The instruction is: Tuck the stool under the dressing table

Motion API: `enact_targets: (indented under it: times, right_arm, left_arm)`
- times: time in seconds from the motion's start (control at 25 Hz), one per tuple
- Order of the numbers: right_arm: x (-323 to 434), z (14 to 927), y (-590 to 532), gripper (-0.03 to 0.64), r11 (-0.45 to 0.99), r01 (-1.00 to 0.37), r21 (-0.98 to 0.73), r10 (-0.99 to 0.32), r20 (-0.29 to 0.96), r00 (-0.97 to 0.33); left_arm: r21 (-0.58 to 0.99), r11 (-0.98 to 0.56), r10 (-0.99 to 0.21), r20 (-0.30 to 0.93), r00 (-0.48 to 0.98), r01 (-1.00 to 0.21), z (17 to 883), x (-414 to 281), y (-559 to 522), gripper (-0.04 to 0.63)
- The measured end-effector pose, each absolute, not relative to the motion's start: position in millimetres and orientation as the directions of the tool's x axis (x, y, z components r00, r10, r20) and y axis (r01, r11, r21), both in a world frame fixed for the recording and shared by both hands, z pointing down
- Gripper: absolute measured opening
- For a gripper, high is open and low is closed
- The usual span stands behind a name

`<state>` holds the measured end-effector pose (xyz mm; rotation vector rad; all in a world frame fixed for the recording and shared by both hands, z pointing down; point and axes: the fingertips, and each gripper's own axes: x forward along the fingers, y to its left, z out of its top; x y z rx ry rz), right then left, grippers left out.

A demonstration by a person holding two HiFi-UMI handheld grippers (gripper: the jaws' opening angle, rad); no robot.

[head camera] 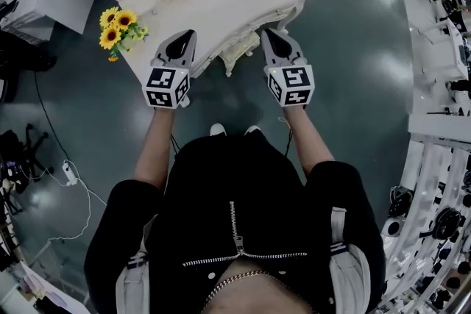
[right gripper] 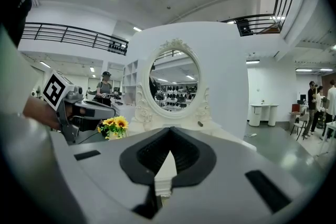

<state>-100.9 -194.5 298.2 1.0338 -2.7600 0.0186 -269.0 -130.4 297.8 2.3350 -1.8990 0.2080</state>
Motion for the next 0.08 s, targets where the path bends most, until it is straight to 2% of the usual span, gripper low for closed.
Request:
enact_targets:
  times: [0.08]
  right_arm:
    - [-104.7,298.4,-189.8,0.003,0.755,-0.653,0.054,-0.651,0.185,-0.736]
  left_arm:
    - [0.012,-0.204,-0.962,0.184,0.202,-0.979,298.1,-273.9,-125.5,0.023]
